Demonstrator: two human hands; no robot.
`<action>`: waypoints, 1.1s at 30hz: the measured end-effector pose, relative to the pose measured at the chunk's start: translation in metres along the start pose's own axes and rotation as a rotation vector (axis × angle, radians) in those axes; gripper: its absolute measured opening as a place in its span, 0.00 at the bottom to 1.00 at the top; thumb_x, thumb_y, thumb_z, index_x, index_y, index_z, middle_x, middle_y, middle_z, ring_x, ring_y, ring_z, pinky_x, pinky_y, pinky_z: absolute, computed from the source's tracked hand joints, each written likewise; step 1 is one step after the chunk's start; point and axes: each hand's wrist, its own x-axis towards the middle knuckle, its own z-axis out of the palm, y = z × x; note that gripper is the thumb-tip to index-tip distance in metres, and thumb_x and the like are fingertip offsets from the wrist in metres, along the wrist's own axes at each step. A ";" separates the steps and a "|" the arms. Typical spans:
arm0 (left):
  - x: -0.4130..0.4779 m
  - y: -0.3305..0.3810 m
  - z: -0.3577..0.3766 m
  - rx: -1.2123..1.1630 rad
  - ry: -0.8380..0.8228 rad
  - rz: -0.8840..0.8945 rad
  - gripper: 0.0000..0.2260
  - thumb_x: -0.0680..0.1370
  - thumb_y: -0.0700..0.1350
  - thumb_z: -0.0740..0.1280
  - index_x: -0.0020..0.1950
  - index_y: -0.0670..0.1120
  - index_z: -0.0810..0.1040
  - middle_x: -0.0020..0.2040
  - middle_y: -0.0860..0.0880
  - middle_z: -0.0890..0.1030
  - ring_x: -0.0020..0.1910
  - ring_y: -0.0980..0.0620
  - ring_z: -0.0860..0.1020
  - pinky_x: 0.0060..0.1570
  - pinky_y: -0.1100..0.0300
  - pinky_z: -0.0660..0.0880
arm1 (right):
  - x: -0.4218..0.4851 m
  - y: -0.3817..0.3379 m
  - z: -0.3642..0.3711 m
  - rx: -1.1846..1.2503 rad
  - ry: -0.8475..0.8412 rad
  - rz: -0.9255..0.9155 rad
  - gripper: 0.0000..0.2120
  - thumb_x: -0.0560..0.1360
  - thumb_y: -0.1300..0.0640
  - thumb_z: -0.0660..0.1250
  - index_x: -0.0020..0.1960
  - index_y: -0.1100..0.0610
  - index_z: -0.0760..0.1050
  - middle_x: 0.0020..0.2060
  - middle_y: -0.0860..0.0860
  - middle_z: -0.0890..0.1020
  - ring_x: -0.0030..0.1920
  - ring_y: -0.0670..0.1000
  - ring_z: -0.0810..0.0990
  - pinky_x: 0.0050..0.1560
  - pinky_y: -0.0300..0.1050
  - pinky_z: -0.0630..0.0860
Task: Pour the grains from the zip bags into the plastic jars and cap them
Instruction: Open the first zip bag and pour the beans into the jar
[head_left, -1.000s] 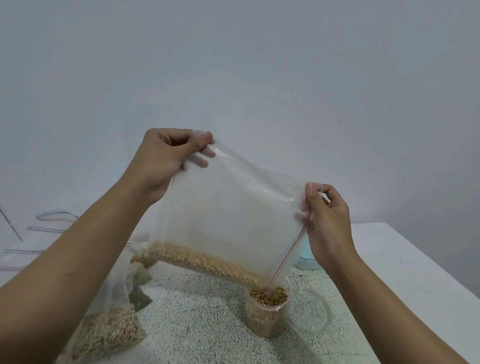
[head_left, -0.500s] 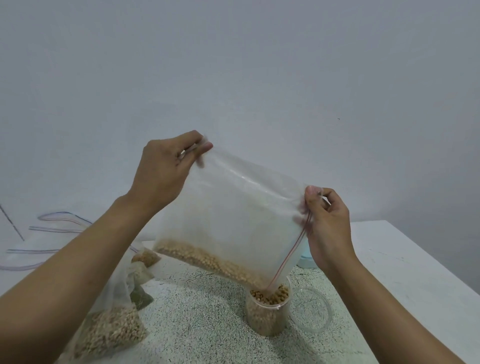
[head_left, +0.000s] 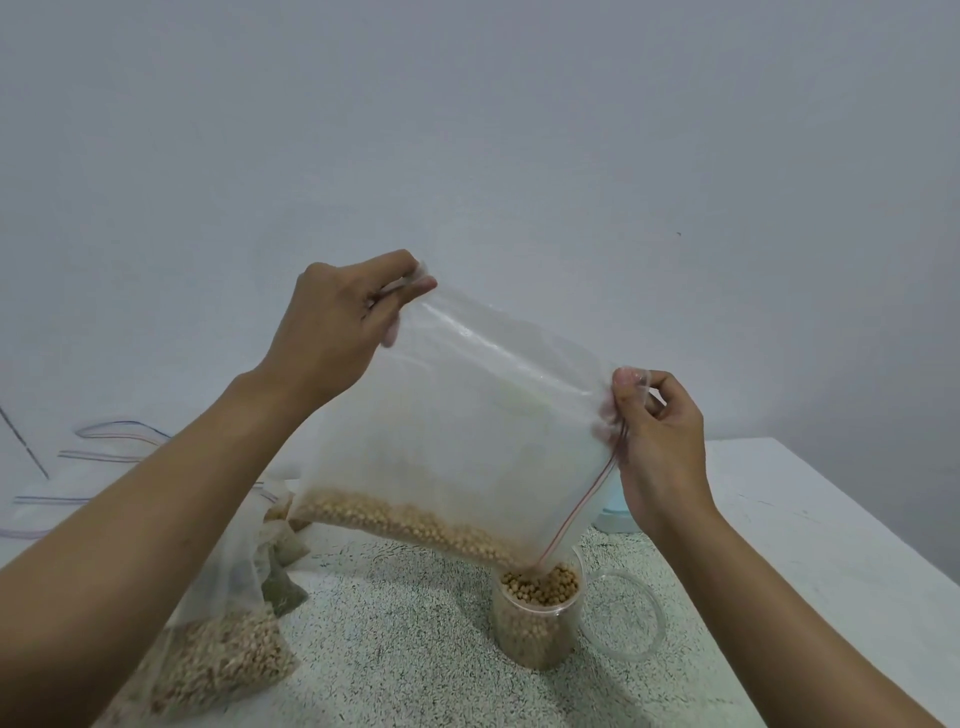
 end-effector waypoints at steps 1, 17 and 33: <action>0.001 0.001 -0.001 -0.004 0.001 0.000 0.10 0.84 0.48 0.66 0.47 0.43 0.79 0.25 0.48 0.75 0.26 0.52 0.70 0.32 0.70 0.65 | 0.000 0.000 0.000 0.006 0.001 0.005 0.07 0.81 0.55 0.68 0.45 0.56 0.75 0.30 0.46 0.76 0.32 0.45 0.74 0.35 0.39 0.77; 0.018 0.016 -0.011 -0.049 0.009 0.014 0.11 0.83 0.48 0.67 0.46 0.41 0.80 0.25 0.45 0.74 0.24 0.55 0.67 0.31 0.71 0.63 | 0.000 -0.015 0.005 0.084 -0.011 0.050 0.07 0.81 0.56 0.67 0.47 0.58 0.74 0.31 0.48 0.74 0.33 0.46 0.72 0.33 0.38 0.76; 0.012 0.012 -0.009 -0.073 0.036 0.003 0.11 0.83 0.47 0.68 0.44 0.42 0.79 0.24 0.47 0.72 0.25 0.54 0.67 0.33 0.71 0.65 | -0.003 -0.012 -0.001 0.108 -0.068 0.060 0.08 0.77 0.64 0.71 0.49 0.57 0.73 0.44 0.52 0.77 0.37 0.47 0.78 0.36 0.41 0.80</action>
